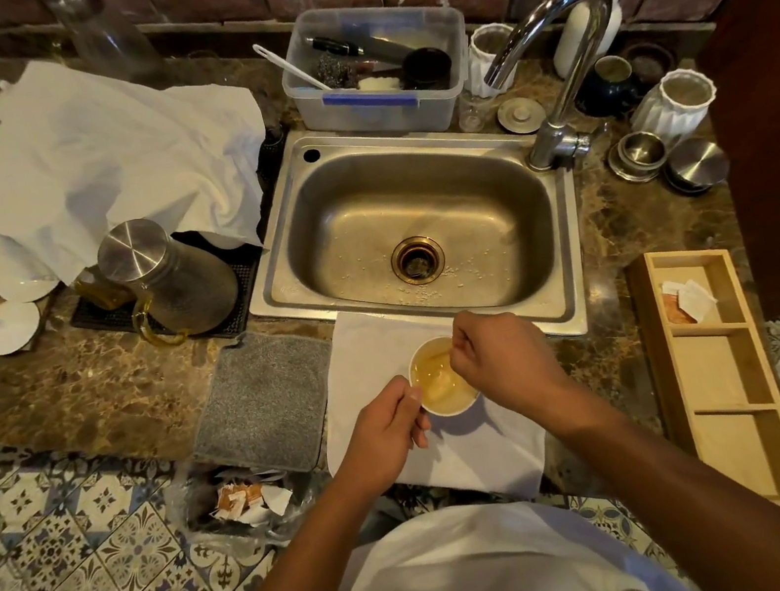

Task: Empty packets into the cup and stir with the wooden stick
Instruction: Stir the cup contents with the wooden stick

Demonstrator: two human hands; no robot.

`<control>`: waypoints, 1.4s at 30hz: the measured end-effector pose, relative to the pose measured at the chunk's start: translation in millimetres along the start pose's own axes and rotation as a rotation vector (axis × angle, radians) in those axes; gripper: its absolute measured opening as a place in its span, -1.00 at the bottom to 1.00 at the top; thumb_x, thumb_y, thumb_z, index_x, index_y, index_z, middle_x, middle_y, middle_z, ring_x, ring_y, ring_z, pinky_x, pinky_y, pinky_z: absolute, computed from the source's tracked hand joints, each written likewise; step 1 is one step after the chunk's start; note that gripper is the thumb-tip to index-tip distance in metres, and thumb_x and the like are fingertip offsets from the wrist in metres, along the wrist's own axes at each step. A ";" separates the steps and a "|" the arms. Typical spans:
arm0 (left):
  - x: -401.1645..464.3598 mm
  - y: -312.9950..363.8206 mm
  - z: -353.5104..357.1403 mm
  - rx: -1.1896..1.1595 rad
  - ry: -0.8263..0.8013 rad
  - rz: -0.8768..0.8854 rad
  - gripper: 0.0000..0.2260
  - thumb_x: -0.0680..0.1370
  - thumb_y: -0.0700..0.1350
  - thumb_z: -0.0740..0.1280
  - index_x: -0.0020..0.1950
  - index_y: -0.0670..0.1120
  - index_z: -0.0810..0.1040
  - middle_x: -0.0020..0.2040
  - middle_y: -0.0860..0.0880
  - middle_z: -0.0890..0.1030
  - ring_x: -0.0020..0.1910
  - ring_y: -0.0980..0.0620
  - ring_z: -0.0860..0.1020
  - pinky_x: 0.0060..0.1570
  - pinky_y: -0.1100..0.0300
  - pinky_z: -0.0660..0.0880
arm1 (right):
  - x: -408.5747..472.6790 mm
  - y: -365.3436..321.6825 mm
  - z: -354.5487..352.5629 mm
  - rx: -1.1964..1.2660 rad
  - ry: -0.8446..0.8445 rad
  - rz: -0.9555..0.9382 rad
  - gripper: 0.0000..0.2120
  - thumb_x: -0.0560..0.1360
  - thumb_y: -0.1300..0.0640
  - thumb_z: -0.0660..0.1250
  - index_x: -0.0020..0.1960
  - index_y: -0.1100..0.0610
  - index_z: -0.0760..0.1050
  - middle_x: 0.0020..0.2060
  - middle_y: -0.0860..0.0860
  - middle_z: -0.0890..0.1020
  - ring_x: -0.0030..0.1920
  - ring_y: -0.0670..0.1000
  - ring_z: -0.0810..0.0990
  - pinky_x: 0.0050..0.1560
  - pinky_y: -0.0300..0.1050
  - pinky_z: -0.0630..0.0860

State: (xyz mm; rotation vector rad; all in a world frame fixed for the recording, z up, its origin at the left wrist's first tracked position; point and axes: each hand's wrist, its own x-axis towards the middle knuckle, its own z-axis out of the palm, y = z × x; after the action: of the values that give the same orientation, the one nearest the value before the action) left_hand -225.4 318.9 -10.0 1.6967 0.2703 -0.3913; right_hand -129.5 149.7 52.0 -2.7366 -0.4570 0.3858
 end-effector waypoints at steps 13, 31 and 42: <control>0.3 2.7 3.3 0.004 0.003 0.000 -0.75 0.73 -0.12 0.14 -0.04 -0.25 0.44 -0.24 -0.21 0.61 -0.32 -0.01 0.56 -0.25 0.15 0.50 | -18.5 0.5 9.2 0.172 -0.119 -0.022 -0.91 0.51 0.04 0.32 -0.07 0.04 0.56 -0.23 0.04 0.68 -0.20 0.11 0.61 -0.25 -0.09 0.42; 0.3 2.2 5.4 0.039 0.012 0.038 -0.75 0.72 -0.11 0.15 -0.07 -0.22 0.45 -0.21 -0.26 0.61 -0.32 0.02 0.56 -0.24 0.22 0.51 | -21.9 8.1 11.9 0.238 -0.109 0.029 -0.92 0.50 0.04 0.36 -0.08 0.04 0.58 -0.25 0.02 0.69 -0.21 0.07 0.61 -0.18 -0.02 0.55; -1.0 1.9 5.1 0.068 0.016 0.033 -0.74 0.72 -0.07 0.15 -0.06 -0.21 0.45 -0.20 -0.24 0.63 -0.30 0.00 0.57 -0.20 0.16 0.54 | -19.1 14.3 3.4 0.042 -0.031 0.011 -0.89 0.53 0.01 0.31 -0.06 0.04 0.53 -0.23 0.05 0.70 -0.20 0.14 0.64 -0.27 -0.07 0.45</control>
State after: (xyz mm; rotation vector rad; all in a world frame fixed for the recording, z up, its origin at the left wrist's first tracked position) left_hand -226.0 313.6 -8.6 1.7696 0.2431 -0.3661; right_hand -144.2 131.1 47.6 -2.6965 -0.4371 0.4364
